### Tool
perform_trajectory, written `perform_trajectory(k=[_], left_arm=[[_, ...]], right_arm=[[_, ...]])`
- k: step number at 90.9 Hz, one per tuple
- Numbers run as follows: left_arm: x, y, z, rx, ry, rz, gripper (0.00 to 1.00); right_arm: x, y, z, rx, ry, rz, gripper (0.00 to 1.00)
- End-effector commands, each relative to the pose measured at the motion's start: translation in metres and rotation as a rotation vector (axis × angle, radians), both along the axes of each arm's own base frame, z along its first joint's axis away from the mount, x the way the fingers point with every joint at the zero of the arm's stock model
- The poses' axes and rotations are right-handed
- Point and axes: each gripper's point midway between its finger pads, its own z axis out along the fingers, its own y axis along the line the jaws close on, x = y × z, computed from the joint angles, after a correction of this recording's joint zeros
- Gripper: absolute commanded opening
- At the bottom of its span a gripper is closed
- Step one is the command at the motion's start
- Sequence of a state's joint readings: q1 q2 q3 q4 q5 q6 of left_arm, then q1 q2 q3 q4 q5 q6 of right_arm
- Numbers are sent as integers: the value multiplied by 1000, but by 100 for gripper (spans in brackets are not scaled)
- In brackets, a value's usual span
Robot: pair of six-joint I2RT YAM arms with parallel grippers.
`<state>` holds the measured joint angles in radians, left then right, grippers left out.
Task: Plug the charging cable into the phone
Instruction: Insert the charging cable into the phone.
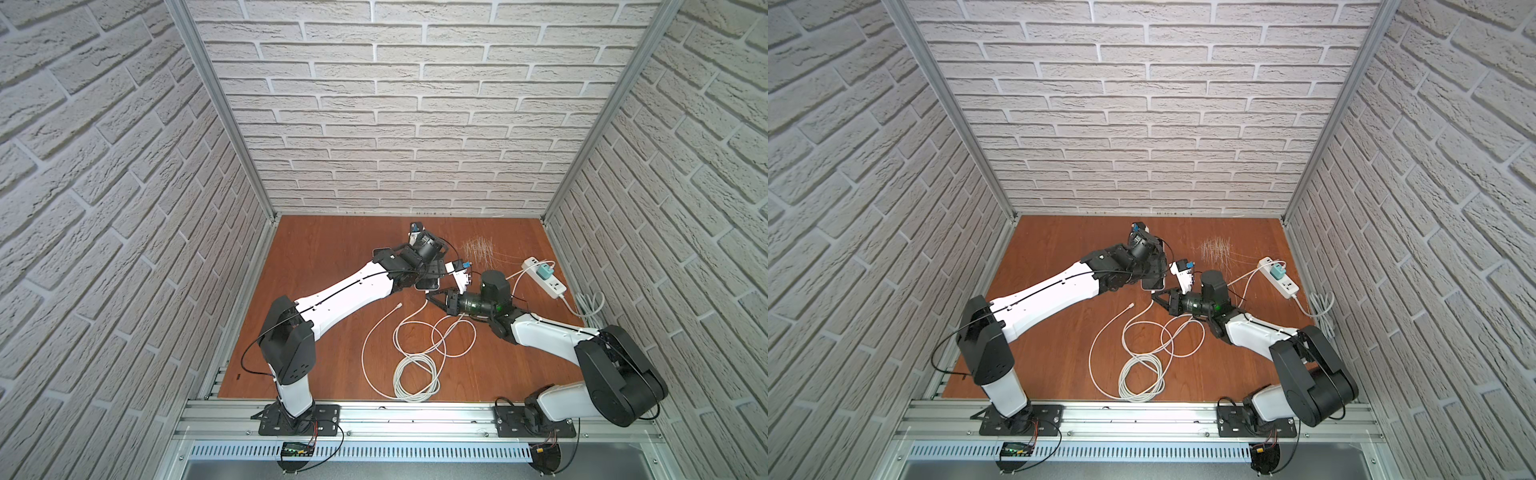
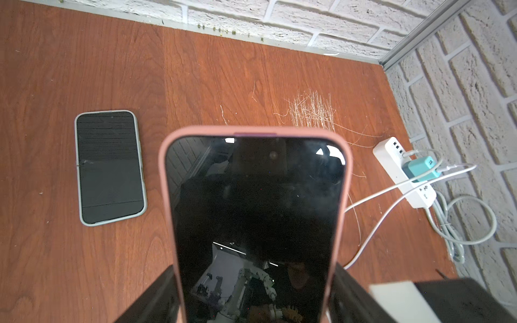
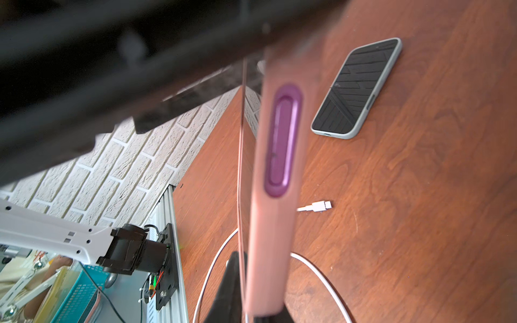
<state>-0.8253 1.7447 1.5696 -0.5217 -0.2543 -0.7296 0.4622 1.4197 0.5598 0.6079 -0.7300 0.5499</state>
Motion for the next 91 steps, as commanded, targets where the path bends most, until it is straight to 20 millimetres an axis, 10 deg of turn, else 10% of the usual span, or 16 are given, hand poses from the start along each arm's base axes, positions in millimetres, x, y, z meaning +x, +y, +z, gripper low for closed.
perform_trajectory(k=[1,91], left_arm=[[-34,18,-26,100,118,-29,8],[-53,-1,-67,184,289,-127,6]], right_arm=[[22,-2,71,87,-264,-51,3],[34,-13,90,82,-331,-161,3]])
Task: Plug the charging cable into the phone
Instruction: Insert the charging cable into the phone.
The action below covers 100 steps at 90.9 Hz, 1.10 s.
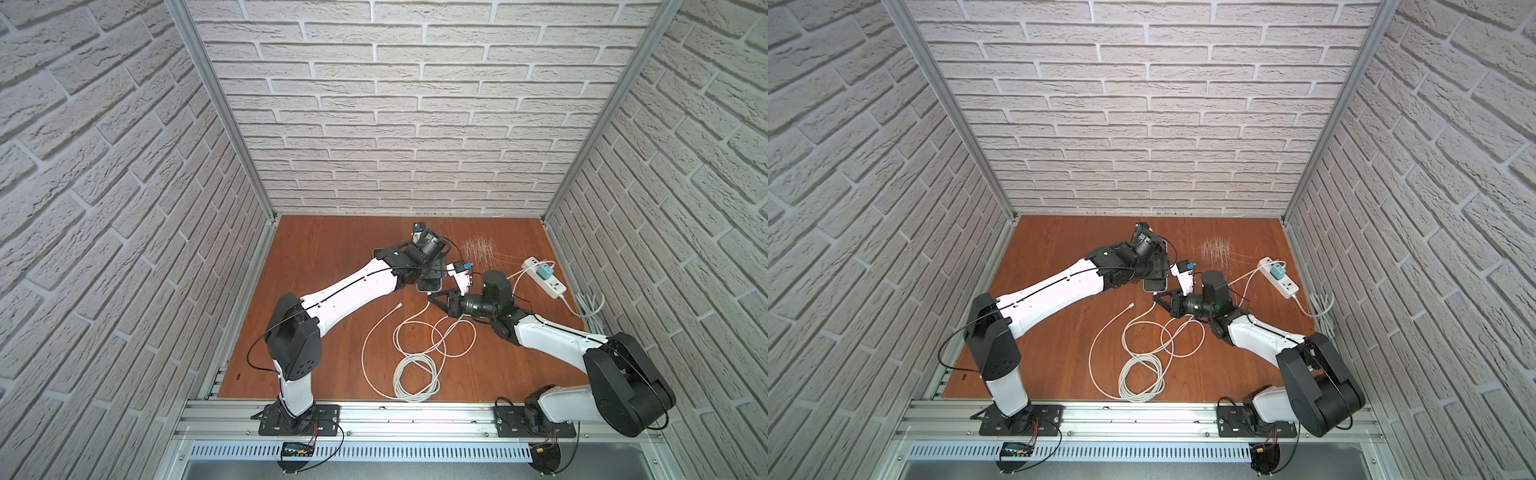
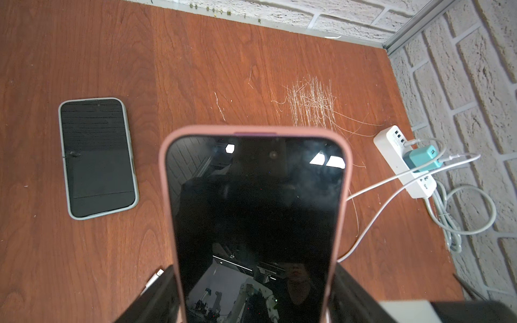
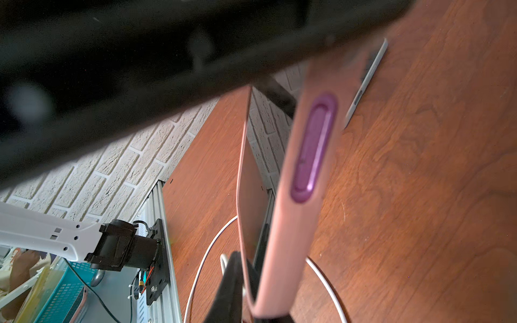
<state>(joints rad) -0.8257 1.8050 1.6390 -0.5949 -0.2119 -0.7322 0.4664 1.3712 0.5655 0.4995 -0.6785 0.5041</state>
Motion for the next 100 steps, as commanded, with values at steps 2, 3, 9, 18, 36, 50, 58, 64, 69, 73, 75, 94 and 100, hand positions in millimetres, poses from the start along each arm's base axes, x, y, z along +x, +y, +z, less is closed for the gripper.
perform_trajectory(k=[2,3,9,18,36,50,58,64,69,73,75,94,100], left_arm=[[-50,8,-55,159,221,-101,6],[-50,7,-54,157,220,-102,5],[-50,7,-55,158,222,-104,6],[-51,6,-58,166,231,-113,5],[-50,6,-58,169,229,-117,5],[-42,9,-53,164,222,-99,5],[-33,12,-49,157,212,-85,5],[-27,15,-47,152,212,-73,5],[-23,16,-47,151,212,-68,6],[-20,17,-47,150,213,-62,6],[-19,18,-47,147,214,-60,6],[-4,24,-45,142,208,-33,6],[3,28,-41,132,203,-20,7]], right_arm=[[36,-7,94,133,-338,-122,3],[36,-7,94,134,-339,-122,3],[36,-8,95,133,-340,-128,3],[37,-8,95,134,-340,-130,3],[40,-7,94,133,-339,-134,3],[39,-7,90,123,-337,-124,3],[38,-6,86,110,-330,-117,3],[37,-7,85,105,-329,-116,3],[37,-7,84,102,-327,-115,3],[38,-7,84,99,-328,-117,4],[38,-7,84,98,-327,-117,4],[40,-6,78,83,-310,-114,7],[39,-5,74,75,-300,-110,9]])
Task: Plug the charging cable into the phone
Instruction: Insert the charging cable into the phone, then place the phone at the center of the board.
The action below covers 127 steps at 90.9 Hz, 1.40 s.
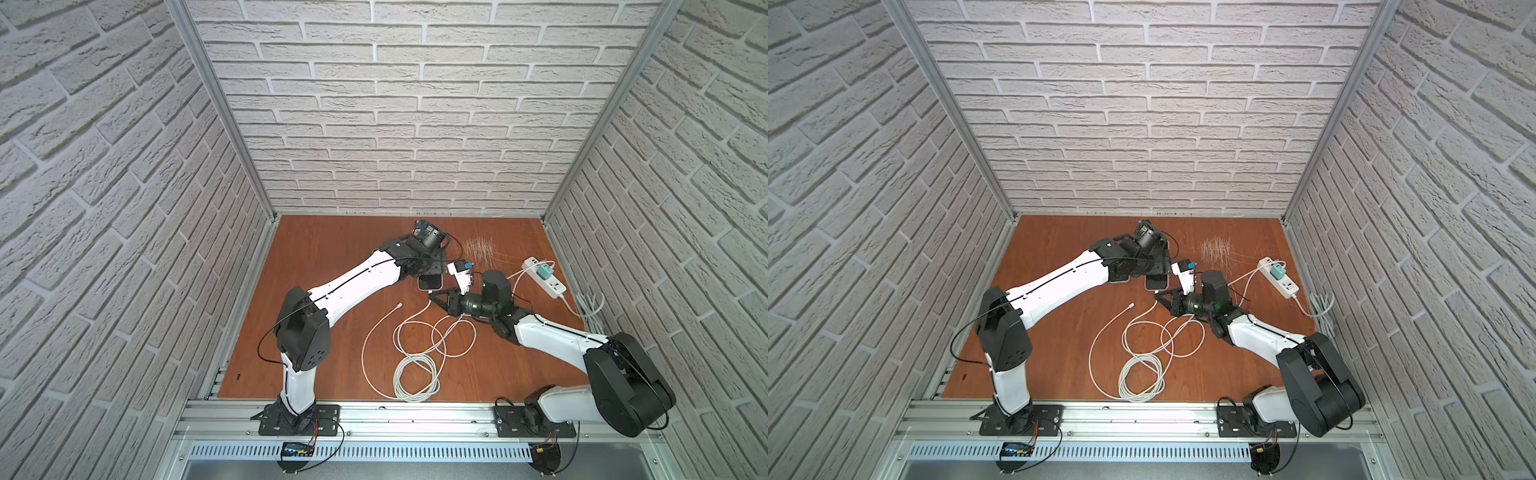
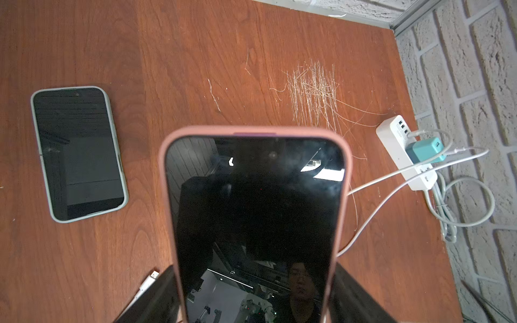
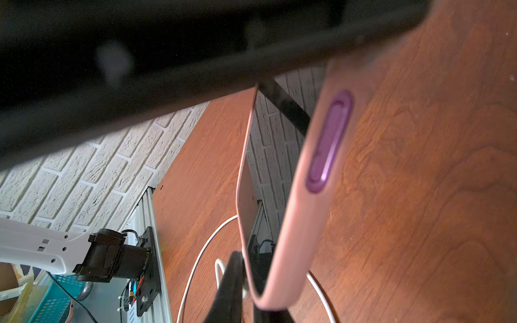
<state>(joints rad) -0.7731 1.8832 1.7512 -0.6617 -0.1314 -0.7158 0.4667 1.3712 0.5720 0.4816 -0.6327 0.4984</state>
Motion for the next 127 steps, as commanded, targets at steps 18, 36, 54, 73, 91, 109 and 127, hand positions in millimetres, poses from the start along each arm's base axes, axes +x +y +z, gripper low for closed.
perform_trajectory(k=[18,36,54,73,91,109,127], left_arm=[[7,43,-28,115,126,22,8],[27,52,-26,137,119,41,8],[42,49,-32,176,104,-35,8],[52,29,-47,260,97,-223,8],[52,-2,-60,279,91,-420,9],[42,-32,-83,322,98,-585,11],[34,-56,-106,369,95,-686,12]], right_arm=[[31,-2,69,72,-279,-56,22],[25,1,64,66,-243,-8,42],[11,-12,57,29,-224,-31,43],[-3,-36,54,0,-231,-123,44],[-28,-43,48,36,-214,-111,44],[-49,-59,49,68,-233,-157,48],[-56,-66,50,80,-248,-187,52]])
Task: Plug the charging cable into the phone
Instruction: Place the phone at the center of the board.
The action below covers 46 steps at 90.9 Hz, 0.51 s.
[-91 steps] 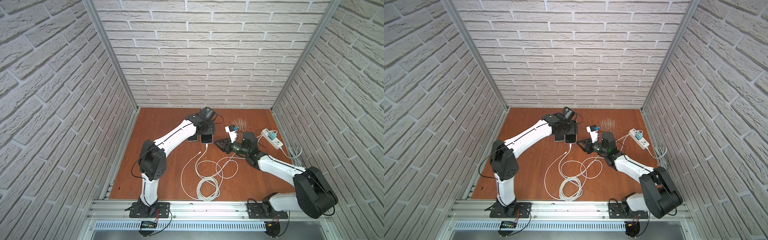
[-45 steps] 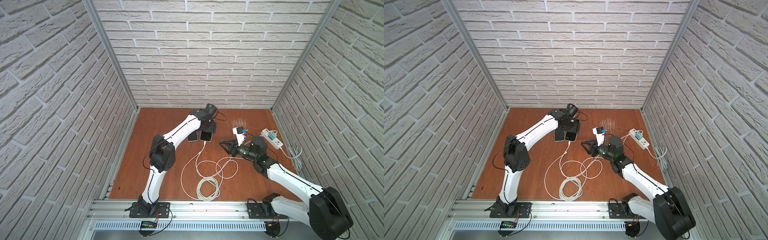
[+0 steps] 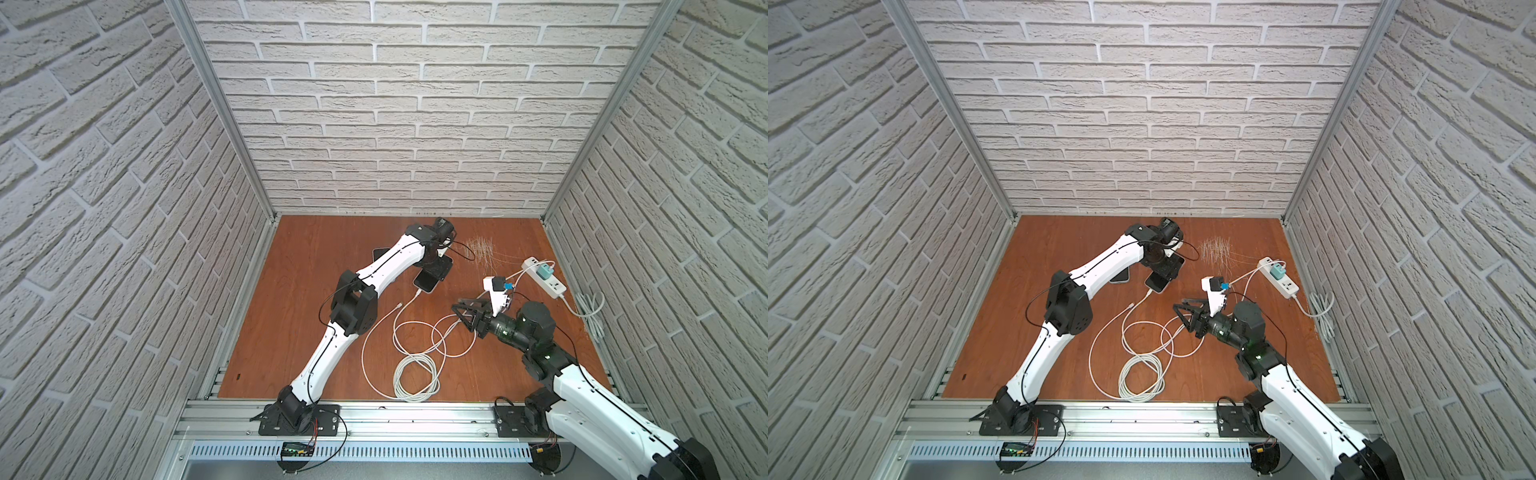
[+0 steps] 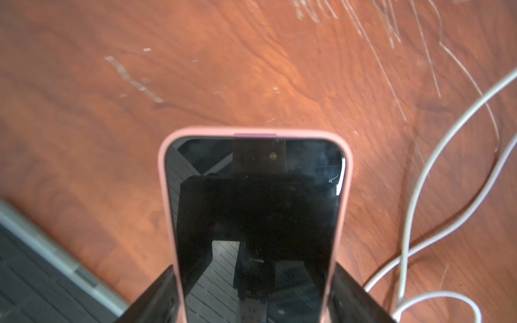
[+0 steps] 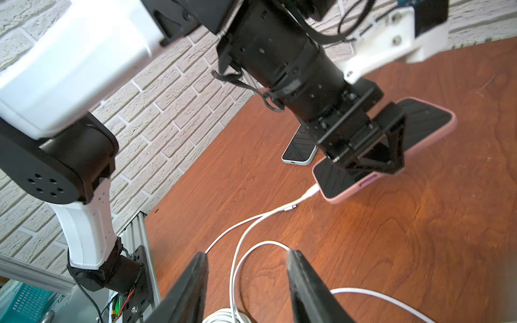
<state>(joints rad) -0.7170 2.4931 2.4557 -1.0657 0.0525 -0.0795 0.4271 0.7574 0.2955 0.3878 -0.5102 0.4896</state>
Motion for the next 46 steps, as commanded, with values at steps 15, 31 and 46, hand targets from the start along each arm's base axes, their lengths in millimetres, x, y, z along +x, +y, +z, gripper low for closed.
perform_trajectory(k=[15,31,46], left_arm=[[-19,-23,-15,62,-19,-178,12],[-35,-28,-34,113,4,-286,13],[-45,-32,-49,181,-11,-364,15]], right_arm=[[2,-4,0,13,-2,-27,51],[2,-4,-2,11,2,-27,51],[3,-4,-1,12,1,-29,51]])
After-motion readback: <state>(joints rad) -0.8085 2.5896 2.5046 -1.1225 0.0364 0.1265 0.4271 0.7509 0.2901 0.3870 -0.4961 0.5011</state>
